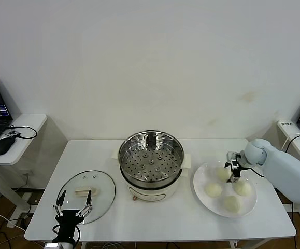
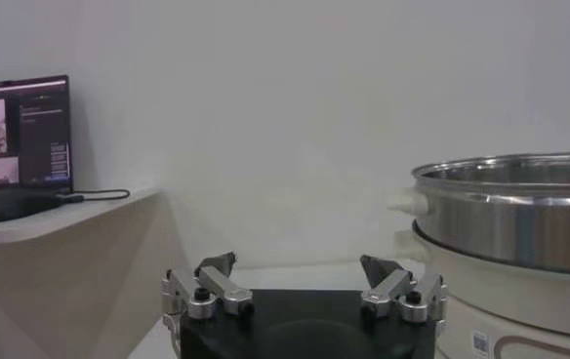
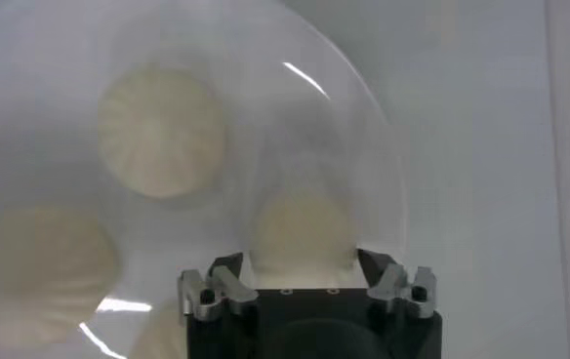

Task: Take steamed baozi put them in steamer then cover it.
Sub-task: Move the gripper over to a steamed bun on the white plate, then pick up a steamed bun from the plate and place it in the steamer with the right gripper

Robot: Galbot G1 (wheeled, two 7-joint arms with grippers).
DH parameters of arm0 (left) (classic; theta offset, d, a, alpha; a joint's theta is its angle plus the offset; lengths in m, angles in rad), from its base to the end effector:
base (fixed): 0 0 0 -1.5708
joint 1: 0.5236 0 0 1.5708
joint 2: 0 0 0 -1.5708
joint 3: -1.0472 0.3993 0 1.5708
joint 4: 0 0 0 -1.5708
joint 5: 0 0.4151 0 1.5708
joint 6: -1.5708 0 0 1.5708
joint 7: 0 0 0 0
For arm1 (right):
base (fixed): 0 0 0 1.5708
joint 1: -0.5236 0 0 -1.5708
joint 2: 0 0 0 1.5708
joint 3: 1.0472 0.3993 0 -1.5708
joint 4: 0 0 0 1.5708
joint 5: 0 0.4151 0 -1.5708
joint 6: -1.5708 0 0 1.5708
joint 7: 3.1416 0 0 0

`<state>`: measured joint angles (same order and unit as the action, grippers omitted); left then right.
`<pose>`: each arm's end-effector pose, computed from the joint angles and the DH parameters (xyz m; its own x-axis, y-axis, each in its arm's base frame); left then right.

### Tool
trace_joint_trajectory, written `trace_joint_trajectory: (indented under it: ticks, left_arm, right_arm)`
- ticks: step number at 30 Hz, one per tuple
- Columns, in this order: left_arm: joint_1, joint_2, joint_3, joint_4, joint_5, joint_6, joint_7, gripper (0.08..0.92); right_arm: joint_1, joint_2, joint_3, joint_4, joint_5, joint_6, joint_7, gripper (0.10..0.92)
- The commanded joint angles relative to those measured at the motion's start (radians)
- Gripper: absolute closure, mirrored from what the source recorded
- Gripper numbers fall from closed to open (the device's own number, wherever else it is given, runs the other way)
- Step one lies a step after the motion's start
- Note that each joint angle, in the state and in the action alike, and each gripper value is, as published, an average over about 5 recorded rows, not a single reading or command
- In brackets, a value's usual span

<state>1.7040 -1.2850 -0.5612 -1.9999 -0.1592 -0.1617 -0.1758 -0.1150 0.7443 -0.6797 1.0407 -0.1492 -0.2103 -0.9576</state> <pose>0.1684 0.0775 -0.3993 -0.9959 -0.0726 0.0546 -0.0666 0.9923 0.1049 0.6055 -0.2217 -0.2892 -0.2741 -0.0608 0.9598 -0.9595 0.0854 -0.2686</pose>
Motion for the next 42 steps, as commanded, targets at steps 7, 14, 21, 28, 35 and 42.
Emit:
trace_joint_trajectory:
  ticks: [7,14,21,28,35,42]
  left_arm:
    - [0.005,0.004,0.0,0.001,-0.001,-0.007,-0.001,0.177]
    - [-0.003,0.008,0.02,0.006,-0.011,-0.004,-0.007,0.177]
    - [-0.009,0.018,0.04,0.004,-0.033,-0.006,0.004,0.177]
    - [-0.014,0.035,0.034,0.012,-0.042,-0.02,0.007,0.177]
    - [-0.011,0.039,0.023,0.014,-0.035,-0.028,0.009,0.177]
    - [-0.006,0.035,0.011,0.017,-0.029,-0.039,0.008,0.177]
  right_arm:
    - [0.051,-0.045,-0.045,0.063,0.035,0.0,-0.014,0.397]
    - [0.314,-0.153,-0.204,0.207,0.215,-0.018,-0.031,0.396]
    - [0.692,-0.121,-0.477,0.29,0.421,-0.031,-0.028,0.389]
    - [0.851,0.058,-0.576,0.276,0.512,0.003,-0.003,0.389]
    - [0.825,0.242,-0.612,0.238,0.508,0.092,0.026,0.381]
    - [0.767,0.418,-0.634,0.185,0.395,0.219,0.054,0.38]
